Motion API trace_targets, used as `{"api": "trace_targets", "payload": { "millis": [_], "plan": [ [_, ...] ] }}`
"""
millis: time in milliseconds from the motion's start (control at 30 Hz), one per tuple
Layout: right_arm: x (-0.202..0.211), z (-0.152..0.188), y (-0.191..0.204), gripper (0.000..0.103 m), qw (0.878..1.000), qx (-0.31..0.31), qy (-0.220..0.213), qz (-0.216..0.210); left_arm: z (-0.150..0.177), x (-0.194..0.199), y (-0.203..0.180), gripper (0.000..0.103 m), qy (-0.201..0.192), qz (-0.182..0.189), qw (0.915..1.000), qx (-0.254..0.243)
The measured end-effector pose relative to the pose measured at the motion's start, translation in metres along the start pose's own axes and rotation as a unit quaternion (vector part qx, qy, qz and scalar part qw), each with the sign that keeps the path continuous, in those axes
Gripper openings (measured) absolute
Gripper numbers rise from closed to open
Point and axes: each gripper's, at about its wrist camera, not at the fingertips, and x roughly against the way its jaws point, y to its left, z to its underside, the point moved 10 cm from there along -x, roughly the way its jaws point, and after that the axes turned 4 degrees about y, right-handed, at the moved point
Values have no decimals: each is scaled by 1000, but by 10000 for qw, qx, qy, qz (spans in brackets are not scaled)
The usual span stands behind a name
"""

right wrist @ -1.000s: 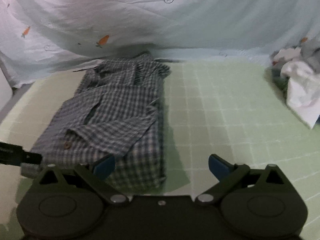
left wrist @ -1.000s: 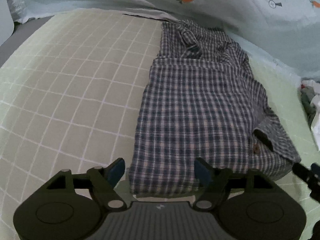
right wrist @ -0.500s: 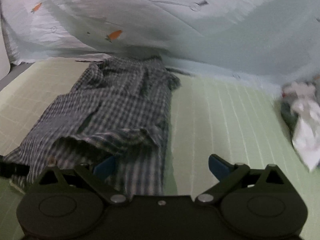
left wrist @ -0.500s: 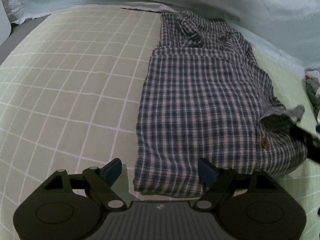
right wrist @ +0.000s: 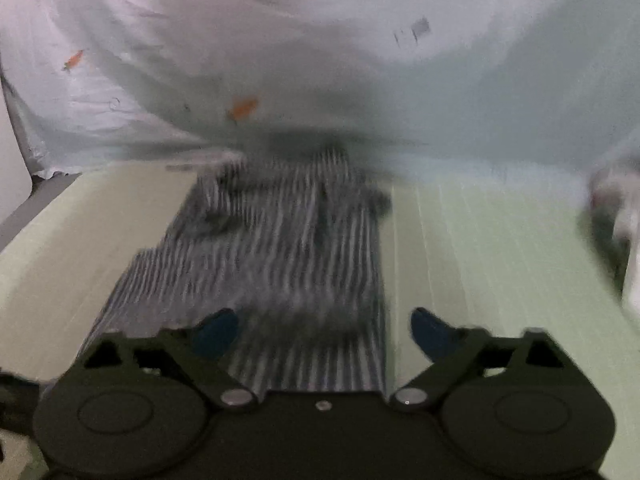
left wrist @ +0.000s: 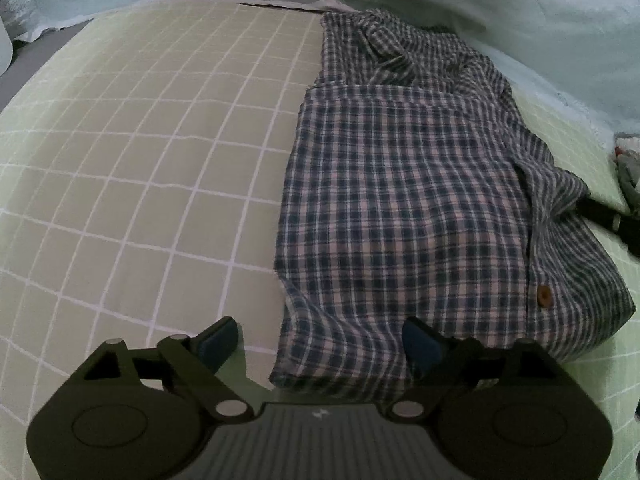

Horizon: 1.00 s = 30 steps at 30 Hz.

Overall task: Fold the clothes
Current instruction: 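Lay the folded hem on the shirt and open both grippers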

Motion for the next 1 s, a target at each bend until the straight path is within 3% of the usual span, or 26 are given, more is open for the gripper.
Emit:
{"api": "trace_targets", "payload": {
  "millis": [67,133,233,433,600,667,833,933,1000],
  "plan": [
    [-1,9,-7,58,9994,-268,156,-164,0,-1,-1,91,4,-17,10000,-61],
    [-4,10,-9,40,9995,-159,179,-195,0,-3,-2,92,13,-27,10000,-87],
    [-16,2,-7,28,9995,101,237,-204,0,-4,-2,93,29,-47,9999,-153],
    [-53,-19,-7,28,9977,416,495,-215,0,-6,-3,95,39,-46,9997,-227],
    [-60,-58,-13,29,9969,-358,28,-694,-1,-7,-2,97,40,-34,9997,-221],
    [-57,-62,-20,31,9966,-538,-71,-616,0,-7,-2,97,35,-45,9997,-223],
    [-46,-27,-38,33,9960,-766,263,-380,0,-8,-3,100,13,-82,9996,-255],
    [-42,0,-39,48,9928,-887,601,-527,0,-9,-5,101,27,-136,9994,-303],
    [-37,14,-38,49,9921,-912,703,-503,-1,-10,-4,101,64,-149,9994,-310]
  ]
}}
